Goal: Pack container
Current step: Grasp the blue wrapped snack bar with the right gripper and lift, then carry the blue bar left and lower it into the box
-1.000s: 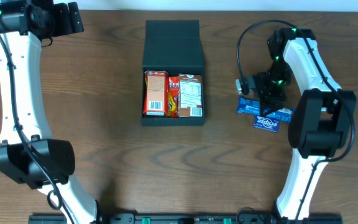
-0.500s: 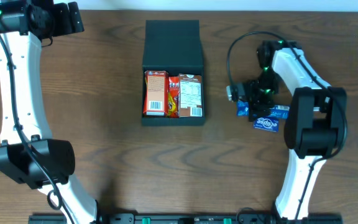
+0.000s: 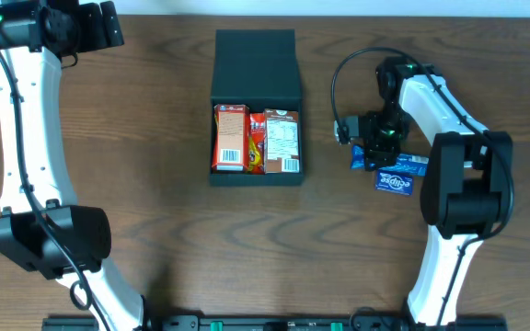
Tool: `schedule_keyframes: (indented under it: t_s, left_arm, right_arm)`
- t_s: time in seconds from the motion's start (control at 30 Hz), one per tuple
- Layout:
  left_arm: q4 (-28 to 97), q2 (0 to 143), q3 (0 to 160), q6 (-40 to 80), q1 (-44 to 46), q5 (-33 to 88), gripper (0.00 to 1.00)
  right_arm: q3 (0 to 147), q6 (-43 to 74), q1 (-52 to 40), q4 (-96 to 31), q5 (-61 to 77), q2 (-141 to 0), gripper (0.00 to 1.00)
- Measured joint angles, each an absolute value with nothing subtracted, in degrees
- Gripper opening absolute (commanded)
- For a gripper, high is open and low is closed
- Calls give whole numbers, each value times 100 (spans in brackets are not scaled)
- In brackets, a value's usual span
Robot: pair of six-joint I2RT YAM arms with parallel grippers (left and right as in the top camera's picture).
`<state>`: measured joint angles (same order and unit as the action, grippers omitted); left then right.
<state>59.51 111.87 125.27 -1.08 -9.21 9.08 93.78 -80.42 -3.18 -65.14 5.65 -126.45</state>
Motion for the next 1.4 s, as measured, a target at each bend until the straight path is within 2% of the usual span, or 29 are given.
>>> schedule_keyframes:
  t_s: [0.47,0.57,0.73,0.87,1.4]
  left_arm:
    - [5948,11187,12527,-80,-921,965,95]
    - [5948,11187,12527,-34,-921,1015,95]
    - [5944,11187,12527,1,-921,1017,95]
    - [5942,11187,12527,3,-921,1020,95]
    - [5970,11187,12527,3,-921,1035,95]
  right_arm:
    - [9354,-7627,-325,-6508,10,-12634,71]
    - [9301,-7592,-325,-6453,-38,-12608,61]
    - [9153,-7524,-325,-6230,-174,-12536,53]
    - [9133,-7509,-325,-6180,-235,-12529,41]
    - [9087,-7354,-338,-5826,-331,-12495,29]
